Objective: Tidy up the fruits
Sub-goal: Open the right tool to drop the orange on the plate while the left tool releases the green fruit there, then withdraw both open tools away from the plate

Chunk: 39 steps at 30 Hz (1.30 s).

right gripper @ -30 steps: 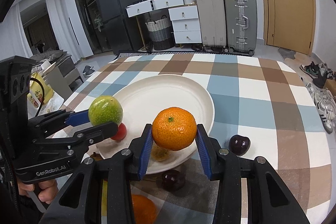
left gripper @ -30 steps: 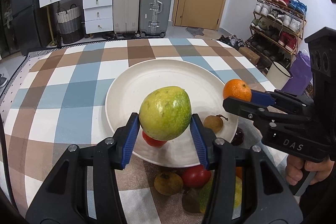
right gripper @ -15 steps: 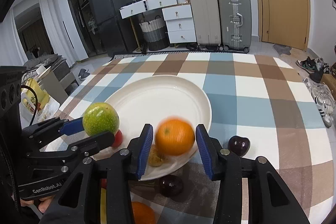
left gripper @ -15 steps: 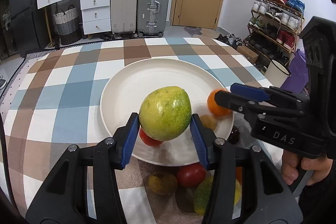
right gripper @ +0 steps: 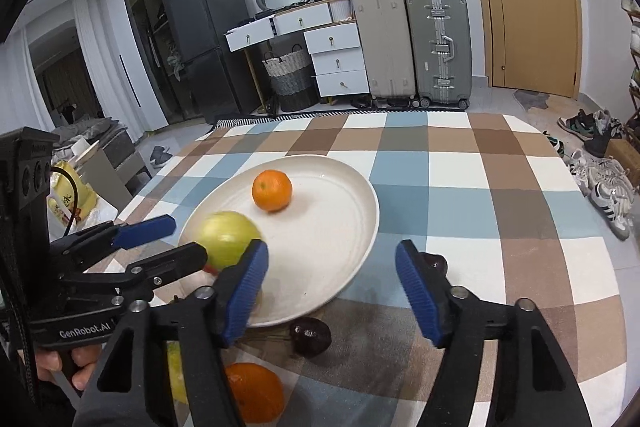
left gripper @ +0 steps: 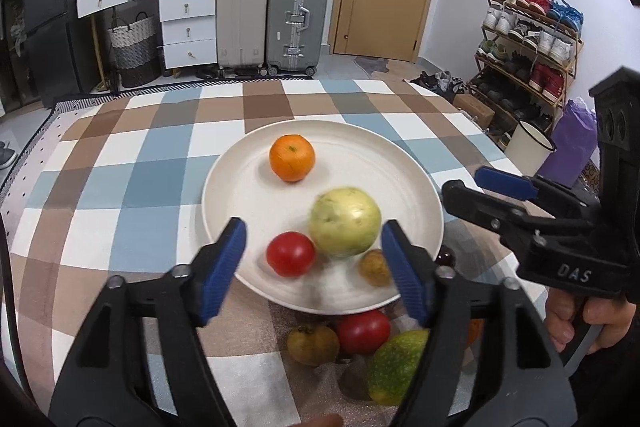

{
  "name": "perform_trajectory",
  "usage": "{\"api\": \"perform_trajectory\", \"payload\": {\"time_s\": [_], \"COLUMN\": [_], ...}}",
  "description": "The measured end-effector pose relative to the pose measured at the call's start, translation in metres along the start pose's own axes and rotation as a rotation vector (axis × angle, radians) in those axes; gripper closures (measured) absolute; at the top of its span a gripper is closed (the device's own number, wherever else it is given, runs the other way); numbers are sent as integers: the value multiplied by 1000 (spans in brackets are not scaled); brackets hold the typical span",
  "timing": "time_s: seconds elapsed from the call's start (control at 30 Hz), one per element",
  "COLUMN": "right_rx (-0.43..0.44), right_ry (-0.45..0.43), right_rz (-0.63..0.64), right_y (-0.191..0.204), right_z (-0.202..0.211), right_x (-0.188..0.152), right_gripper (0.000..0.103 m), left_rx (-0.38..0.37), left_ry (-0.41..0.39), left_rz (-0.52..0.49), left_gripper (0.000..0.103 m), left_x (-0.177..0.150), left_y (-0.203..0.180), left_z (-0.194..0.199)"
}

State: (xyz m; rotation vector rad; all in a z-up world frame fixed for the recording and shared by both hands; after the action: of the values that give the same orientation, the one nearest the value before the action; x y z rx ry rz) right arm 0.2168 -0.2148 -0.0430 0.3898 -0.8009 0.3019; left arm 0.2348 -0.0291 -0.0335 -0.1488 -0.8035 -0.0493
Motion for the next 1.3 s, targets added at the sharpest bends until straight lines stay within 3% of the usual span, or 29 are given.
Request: {"api": "perform_trajectory", "payload": {"time_s": [0.23, 0.27, 0.33, 0.93, 1.3], "right_rx": [13, 11, 6, 21, 50], "right_ry": [-18, -21, -30, -30, 9], "right_rz": [-10, -10, -8, 54, 68], "right_y": [-1, -1, 0, 14, 11], "right_z": [16, 19, 25, 53, 52], "right_x": [-8, -10, -14, -32, -41], "right_gripper": [6, 4, 1, 1, 1], "left_rx": [34, 41, 47, 108, 99], "left_ry": [-25, -29, -43, -52, -33], "left_rz": [16, 21, 26, 7, 26], "left_gripper": [10, 3, 1, 1, 1], "left_x": [-3, -4, -5, -41, -59], "left_y": [4, 5, 6, 7, 12], "left_z": [19, 21, 27, 61, 66]}}
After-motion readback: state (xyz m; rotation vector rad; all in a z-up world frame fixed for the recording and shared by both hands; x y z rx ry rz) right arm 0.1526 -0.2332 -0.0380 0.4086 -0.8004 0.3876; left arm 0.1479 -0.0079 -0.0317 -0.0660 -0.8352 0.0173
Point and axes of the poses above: each gripper's, at about its wrist camera, not at the fingertips, and z roughly against the way its jaws point, y to its left, x to its top, the point moved 4 cm from there along -z, roughly the way its jaws point, and after that the axes turned 2 degrees about y, right-handed, at the moved point
